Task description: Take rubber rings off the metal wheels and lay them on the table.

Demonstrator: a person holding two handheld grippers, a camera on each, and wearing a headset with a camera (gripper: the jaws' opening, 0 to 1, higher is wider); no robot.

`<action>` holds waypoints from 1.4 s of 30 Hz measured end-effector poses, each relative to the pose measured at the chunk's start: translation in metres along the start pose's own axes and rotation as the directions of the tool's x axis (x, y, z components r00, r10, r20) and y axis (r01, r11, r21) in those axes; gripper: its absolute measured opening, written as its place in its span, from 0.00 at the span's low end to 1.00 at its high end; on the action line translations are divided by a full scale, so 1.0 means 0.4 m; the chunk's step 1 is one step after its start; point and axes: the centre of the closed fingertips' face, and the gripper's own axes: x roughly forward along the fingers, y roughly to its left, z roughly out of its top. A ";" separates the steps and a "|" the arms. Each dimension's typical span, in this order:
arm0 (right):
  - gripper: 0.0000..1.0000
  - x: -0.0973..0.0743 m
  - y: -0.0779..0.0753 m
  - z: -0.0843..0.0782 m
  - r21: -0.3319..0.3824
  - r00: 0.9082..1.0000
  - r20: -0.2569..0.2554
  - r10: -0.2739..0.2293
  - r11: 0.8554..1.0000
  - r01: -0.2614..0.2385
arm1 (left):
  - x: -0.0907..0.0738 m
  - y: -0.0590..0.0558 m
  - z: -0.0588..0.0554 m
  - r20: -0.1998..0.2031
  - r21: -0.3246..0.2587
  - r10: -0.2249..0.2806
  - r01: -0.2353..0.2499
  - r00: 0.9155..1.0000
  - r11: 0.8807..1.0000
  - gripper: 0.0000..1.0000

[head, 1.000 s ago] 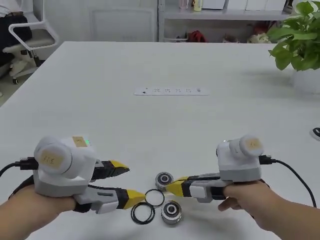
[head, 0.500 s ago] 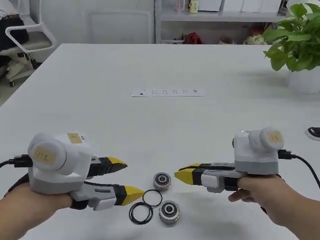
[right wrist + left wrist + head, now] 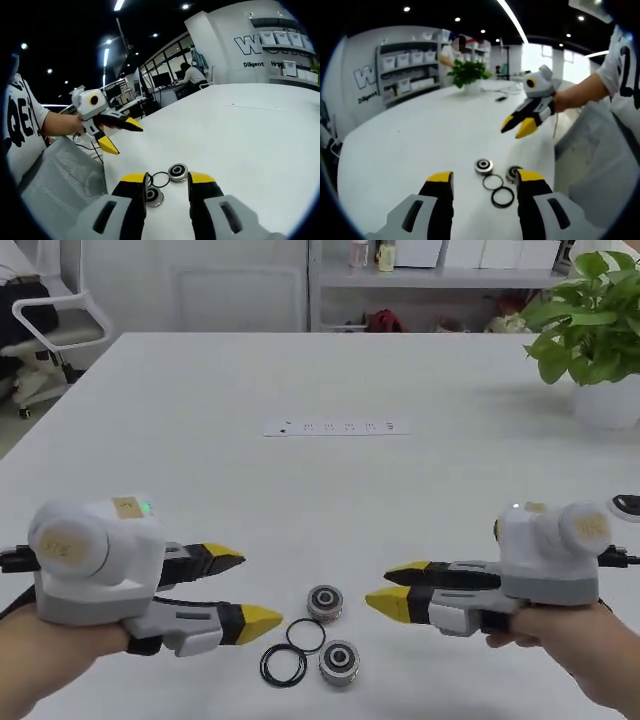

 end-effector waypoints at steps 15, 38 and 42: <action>0.45 -0.090 0.001 -0.024 -0.020 0.997 0.016 -0.073 0.997 0.073 | -0.057 0.001 -0.004 0.031 -0.022 0.043 -0.042 0.999 0.999 0.59; 0.60 -0.147 0.034 -0.027 -0.096 0.991 0.000 -0.132 0.987 0.131 | -0.113 -0.017 -0.020 0.045 -0.046 0.105 -0.103 0.993 0.994 0.62; 0.61 -0.153 0.038 -0.028 -0.091 0.990 0.002 -0.138 0.986 0.138 | -0.110 -0.021 -0.019 0.046 -0.047 0.099 -0.097 0.994 0.994 0.62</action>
